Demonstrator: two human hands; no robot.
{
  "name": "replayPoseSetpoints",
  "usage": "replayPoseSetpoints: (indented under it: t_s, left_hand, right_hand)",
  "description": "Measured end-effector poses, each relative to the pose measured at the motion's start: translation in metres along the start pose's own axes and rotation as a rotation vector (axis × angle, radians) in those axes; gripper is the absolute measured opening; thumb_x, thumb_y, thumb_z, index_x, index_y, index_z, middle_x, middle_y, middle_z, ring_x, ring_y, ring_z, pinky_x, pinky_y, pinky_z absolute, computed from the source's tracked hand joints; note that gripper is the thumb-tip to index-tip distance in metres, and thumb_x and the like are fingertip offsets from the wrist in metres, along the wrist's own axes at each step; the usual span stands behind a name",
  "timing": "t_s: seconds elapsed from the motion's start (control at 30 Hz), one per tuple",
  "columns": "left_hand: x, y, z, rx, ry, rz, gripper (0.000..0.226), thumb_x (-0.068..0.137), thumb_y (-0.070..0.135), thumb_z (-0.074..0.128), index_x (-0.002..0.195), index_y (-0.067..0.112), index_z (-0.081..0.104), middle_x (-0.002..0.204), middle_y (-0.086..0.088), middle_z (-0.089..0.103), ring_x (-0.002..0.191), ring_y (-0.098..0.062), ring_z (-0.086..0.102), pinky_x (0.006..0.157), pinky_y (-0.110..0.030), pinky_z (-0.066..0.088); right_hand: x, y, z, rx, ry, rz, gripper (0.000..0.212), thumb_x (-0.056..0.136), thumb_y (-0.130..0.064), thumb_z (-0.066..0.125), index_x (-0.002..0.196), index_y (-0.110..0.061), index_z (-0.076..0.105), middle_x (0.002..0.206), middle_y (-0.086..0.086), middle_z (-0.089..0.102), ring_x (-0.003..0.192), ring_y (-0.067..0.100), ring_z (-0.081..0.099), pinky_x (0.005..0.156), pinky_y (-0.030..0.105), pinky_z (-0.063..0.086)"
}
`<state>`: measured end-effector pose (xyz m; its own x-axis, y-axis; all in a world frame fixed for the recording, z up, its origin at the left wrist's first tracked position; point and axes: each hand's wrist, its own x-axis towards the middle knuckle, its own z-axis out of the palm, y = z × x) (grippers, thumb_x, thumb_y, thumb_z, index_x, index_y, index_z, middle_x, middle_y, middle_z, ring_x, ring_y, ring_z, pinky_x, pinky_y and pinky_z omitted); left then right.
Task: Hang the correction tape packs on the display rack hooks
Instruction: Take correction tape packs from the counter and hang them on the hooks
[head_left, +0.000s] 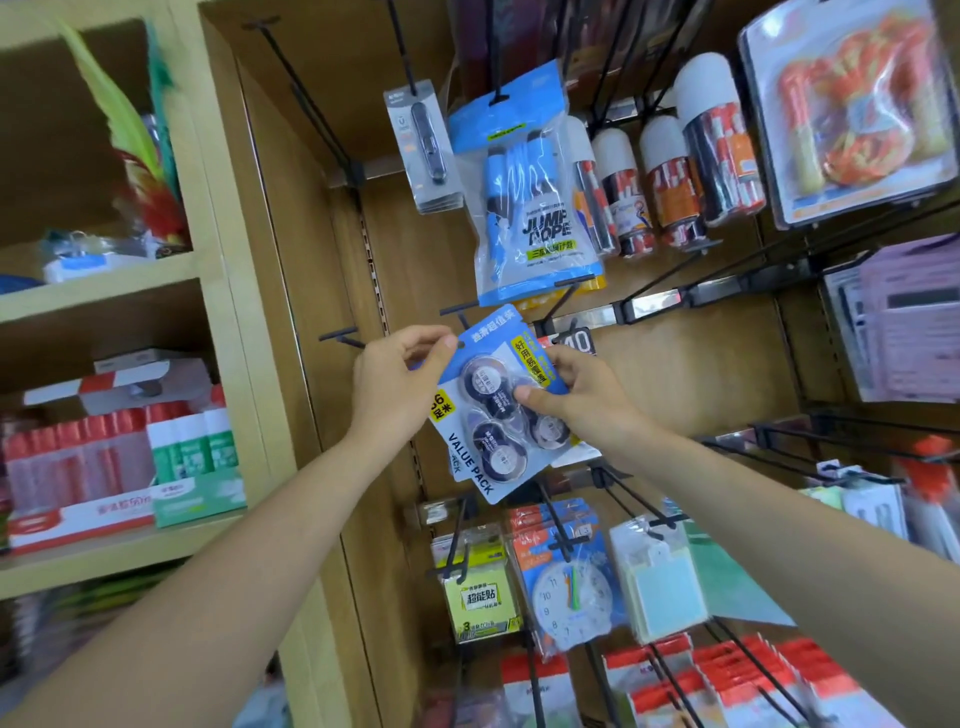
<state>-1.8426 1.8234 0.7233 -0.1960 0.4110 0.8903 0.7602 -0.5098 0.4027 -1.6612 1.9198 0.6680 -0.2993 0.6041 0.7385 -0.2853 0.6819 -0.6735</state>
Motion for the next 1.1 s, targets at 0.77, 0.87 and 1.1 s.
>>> replayPoseSetpoints:
  t_s: [0.77, 0.87, 1.1]
  left_hand:
    - [-0.047, -0.073, -0.098, 0.989, 0.114, 0.532, 0.050, 0.083, 0.033, 0.053, 0.127, 0.013, 0.068, 0.158, -0.009, 0.041, 0.154, -0.030, 0.018, 0.124, -0.056, 0.015]
    - [-0.048, -0.074, -0.097, 0.977, 0.113, 0.514, 0.049, 0.084, 0.033, 0.052, 0.125, 0.014, 0.069, 0.157, -0.008, 0.042, 0.155, -0.028, 0.017, 0.124, -0.057, 0.015]
    - [-0.048, -0.076, -0.097, 0.929, 0.148, 0.537, 0.042, 0.082, 0.027, 0.057, 0.118, 0.014, 0.073, 0.153, -0.007, 0.048, 0.154, -0.028, 0.020, 0.123, -0.058, 0.018]
  right_hand:
    - [-0.014, 0.035, 0.039, -0.260, 0.281, 0.049, 0.027, 0.088, -0.025, 0.073, 0.110, -0.020, 0.057, 0.107, -0.001, 0.066, 0.103, 0.022, 0.063, 0.091, 0.042, 0.051]
    - [-0.015, 0.033, 0.044, -0.594, 0.486, -0.367, 0.048, 0.085, -0.021, 0.070, 0.129, -0.017, 0.049, 0.122, 0.004, 0.052, 0.115, 0.026, 0.051, 0.096, 0.040, 0.044]
    - [-0.010, 0.039, 0.071, -1.256, 0.076, -0.539, 0.061, 0.087, -0.053, 0.058, 0.142, -0.029, 0.044, 0.162, 0.003, 0.024, 0.144, 0.033, 0.024, 0.112, 0.051, 0.023]
